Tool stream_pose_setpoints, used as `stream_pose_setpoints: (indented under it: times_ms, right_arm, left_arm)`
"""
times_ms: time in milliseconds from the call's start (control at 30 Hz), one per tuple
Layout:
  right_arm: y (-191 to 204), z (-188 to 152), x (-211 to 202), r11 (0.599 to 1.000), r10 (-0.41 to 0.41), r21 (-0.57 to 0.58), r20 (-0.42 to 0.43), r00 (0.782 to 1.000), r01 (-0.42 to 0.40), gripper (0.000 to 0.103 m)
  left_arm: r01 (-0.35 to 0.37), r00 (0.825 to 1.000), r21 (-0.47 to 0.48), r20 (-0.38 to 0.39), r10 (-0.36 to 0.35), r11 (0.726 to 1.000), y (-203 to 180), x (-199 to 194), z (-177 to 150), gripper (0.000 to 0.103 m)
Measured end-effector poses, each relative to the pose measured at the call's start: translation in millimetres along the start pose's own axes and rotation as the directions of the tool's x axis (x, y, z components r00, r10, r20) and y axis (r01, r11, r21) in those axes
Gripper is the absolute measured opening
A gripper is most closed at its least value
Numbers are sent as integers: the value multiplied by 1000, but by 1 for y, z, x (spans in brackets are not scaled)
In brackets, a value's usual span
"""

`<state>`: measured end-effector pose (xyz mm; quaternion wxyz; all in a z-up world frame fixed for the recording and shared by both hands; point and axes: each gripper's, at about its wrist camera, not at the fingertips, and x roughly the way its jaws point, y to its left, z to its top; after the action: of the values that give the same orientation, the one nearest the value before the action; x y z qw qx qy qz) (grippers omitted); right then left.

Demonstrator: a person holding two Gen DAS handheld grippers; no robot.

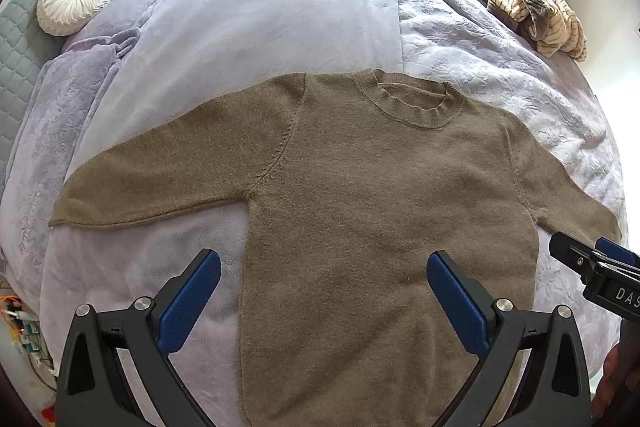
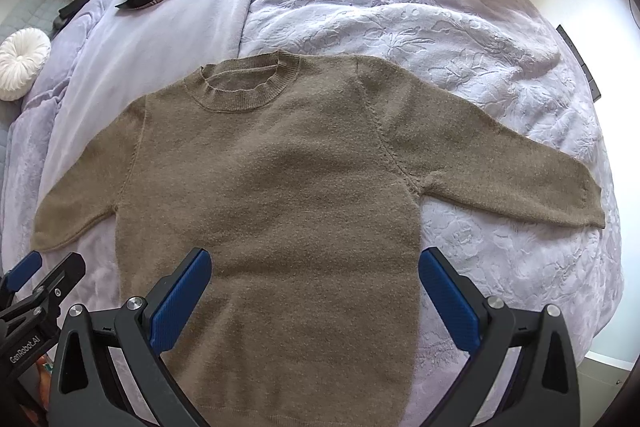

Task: Fold small clothes

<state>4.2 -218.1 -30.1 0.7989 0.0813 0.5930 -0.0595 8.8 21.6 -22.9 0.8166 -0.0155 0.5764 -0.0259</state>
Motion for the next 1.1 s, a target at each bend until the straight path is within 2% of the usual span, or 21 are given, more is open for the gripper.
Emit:
stream_pose_setpoints:
  times_ms: [167, 333, 400, 900, 1100]
  right_arm:
    - [0, 0, 0, 1000, 21, 6, 14, 1000, -21, 103]
    - [1, 1, 0, 1000, 8, -3, 11, 1000, -8, 103]
    - [2, 2, 0, 1000, -16, -13, -21, 1000, 16, 103]
    - [6, 2, 1, 1000, 0, -18, 37, 999, 1, 103]
    - [8, 1, 2, 1000, -11, -26, 48, 999, 12, 103]
  left_arm:
    - [1, 1000, 0, 2, -1, 1000, 0, 0, 0, 103]
    - [1, 1000, -3, 18, -1, 1000, 3, 3, 1, 103]
    - [-6, 1000, 0, 9, 7, 1000, 3, 4, 0, 103]
    - [26, 999, -15, 19, -25, 1000, 2, 6, -3, 103]
    - [-2, 1000, -15, -15, 2, 1000, 8, 10, -4, 103]
